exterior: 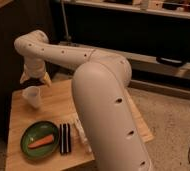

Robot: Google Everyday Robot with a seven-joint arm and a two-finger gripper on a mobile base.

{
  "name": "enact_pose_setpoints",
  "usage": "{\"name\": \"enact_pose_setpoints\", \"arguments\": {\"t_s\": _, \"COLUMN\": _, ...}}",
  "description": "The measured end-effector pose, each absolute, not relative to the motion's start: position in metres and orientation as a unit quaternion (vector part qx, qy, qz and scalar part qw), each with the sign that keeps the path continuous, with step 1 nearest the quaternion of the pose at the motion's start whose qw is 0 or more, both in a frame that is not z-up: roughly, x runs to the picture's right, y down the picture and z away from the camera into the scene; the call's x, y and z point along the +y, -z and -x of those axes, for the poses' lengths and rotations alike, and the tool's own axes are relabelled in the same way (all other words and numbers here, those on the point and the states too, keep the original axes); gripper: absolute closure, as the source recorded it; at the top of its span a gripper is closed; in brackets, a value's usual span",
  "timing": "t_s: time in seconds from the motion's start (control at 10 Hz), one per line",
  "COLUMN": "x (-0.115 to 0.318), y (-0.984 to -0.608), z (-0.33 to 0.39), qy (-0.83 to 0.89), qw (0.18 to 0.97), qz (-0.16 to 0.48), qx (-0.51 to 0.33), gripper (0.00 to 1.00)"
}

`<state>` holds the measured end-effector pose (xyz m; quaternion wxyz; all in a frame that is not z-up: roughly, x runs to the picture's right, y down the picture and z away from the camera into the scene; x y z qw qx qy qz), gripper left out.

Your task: Pick up the ceramic cup

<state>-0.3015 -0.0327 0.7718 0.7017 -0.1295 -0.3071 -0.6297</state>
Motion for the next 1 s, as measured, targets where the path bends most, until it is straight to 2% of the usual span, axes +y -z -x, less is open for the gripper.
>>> {"name": "enact_pose_setpoints", "arguments": {"t_s": 1.0, "x": 0.038, "y": -0.850, "z": 0.338, "qy": 0.627, "qw": 0.669, "qz": 0.206, "qx": -0.343, "gripper": 0.20}}
